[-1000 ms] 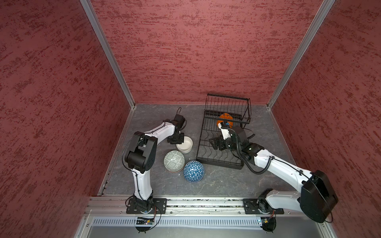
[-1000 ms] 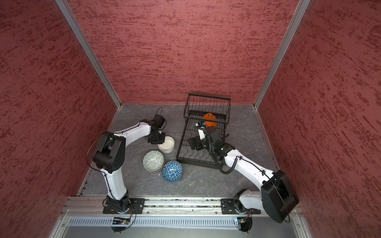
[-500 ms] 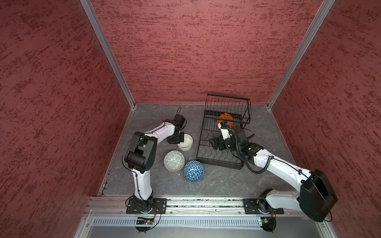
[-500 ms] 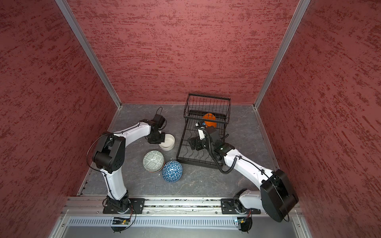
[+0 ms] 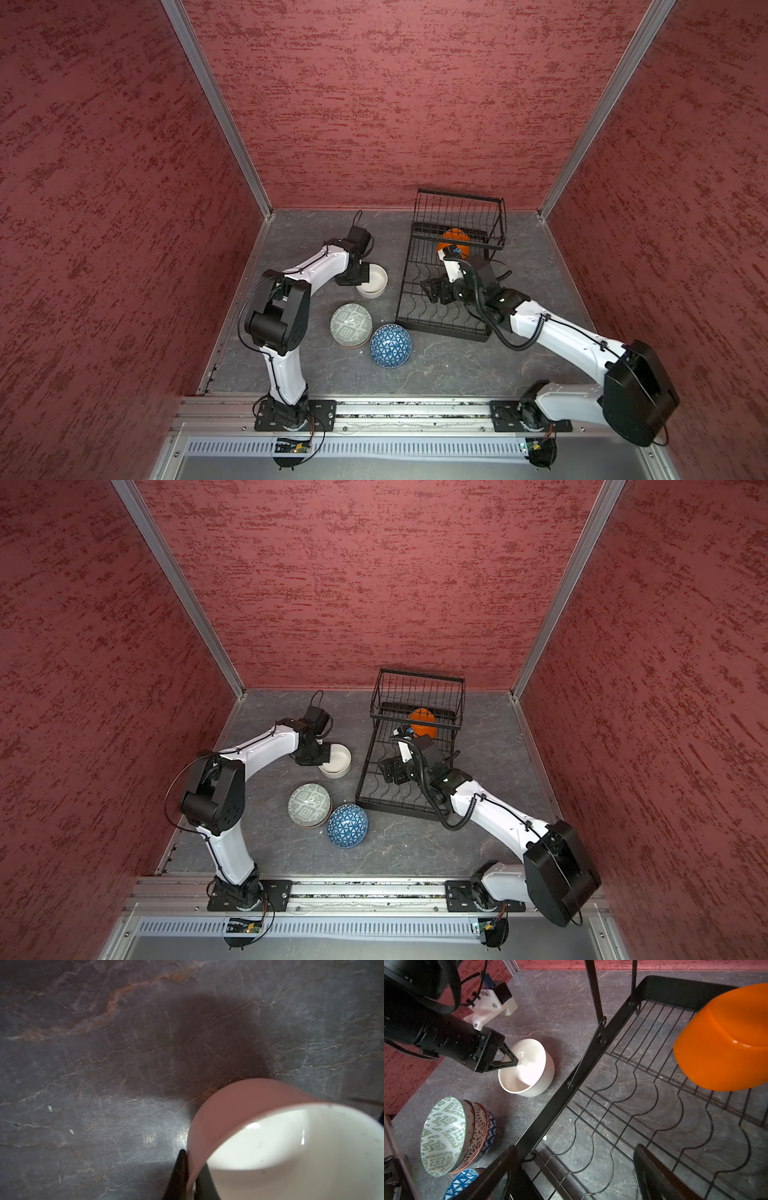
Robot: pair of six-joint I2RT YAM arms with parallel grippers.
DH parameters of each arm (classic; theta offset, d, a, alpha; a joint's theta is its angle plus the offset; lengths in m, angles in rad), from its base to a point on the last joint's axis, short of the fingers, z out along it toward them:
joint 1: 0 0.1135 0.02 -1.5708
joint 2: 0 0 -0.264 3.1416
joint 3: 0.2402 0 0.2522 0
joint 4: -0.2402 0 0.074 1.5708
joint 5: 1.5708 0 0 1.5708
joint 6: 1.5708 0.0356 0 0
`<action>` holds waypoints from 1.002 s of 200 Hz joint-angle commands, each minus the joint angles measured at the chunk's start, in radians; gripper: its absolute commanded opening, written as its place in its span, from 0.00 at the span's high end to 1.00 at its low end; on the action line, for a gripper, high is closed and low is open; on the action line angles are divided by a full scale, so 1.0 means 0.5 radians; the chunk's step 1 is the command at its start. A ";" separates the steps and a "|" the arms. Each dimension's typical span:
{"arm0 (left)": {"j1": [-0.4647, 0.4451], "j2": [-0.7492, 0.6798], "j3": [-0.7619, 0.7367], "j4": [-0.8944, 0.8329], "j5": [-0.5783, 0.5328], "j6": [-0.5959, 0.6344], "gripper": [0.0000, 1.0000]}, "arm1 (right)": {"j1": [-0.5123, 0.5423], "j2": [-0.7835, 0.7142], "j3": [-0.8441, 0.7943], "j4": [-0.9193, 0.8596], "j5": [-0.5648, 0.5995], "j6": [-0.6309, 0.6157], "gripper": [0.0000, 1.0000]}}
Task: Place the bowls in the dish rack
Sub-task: 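Lift the white bowl with the left gripper and carry it toward the right gripper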
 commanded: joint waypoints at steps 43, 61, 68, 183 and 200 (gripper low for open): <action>-0.018 -0.306 0.054 0.088 0.062 -0.030 1.00 | 0.013 0.025 0.100 -0.068 -0.040 0.162 0.12; -0.059 -0.393 0.028 0.087 0.065 -0.032 1.00 | 0.013 0.032 0.105 -0.078 -0.076 0.213 0.12; -0.082 -0.427 0.017 0.088 0.068 -0.032 1.00 | 0.014 0.037 0.108 -0.087 -0.083 0.234 0.12; -0.353 -0.851 -0.268 0.251 0.195 -0.249 1.00 | 0.024 -0.009 0.092 -0.053 -0.479 0.449 0.13; -0.376 -0.889 -0.295 0.292 0.230 -0.270 1.00 | 0.028 -0.053 0.072 -0.055 -0.495 0.468 0.13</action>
